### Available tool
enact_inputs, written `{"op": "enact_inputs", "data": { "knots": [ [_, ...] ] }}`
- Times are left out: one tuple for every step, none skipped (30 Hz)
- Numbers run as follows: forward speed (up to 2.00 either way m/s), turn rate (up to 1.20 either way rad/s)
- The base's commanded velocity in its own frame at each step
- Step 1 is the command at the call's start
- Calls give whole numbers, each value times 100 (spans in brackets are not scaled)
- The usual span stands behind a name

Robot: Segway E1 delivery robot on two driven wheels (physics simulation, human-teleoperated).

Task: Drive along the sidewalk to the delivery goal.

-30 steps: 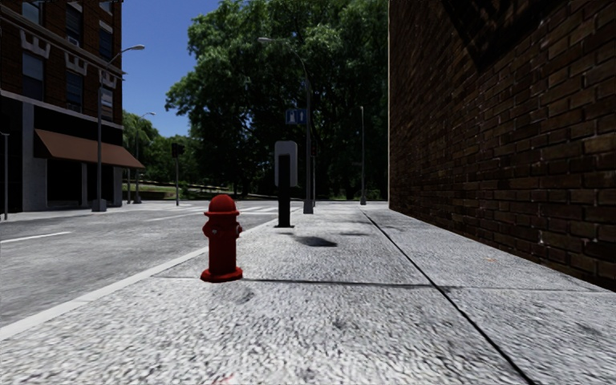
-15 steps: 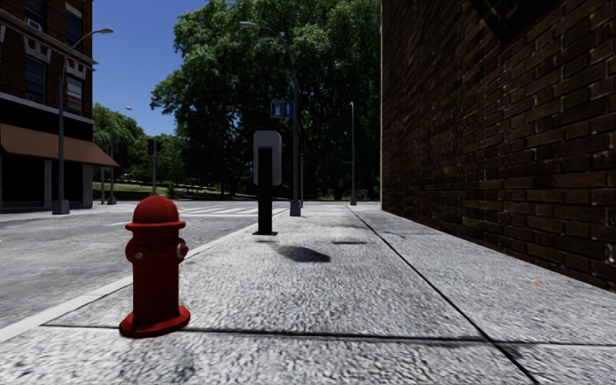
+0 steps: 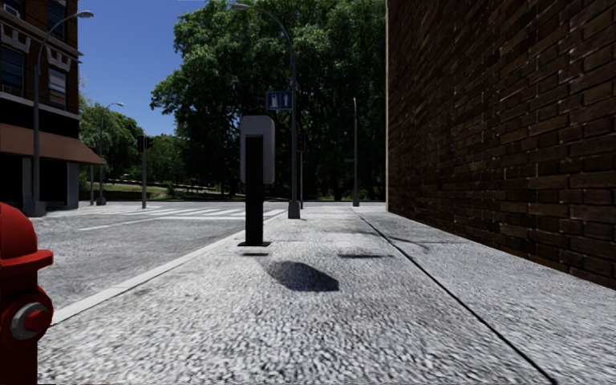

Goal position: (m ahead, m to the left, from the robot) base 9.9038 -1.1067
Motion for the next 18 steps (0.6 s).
{"op": "enact_inputs", "data": {
  "knots": [
    [200,0],
    [200,0],
    [200,0],
    [200,0],
    [200,0],
    [200,0],
    [200,0],
    [200,0],
    [200,0],
    [200,0],
    [200,0],
    [200,0],
    [200,0],
    [200,0],
    [200,0],
    [200,0],
    [200,0],
    [200,0]
  ]
}}
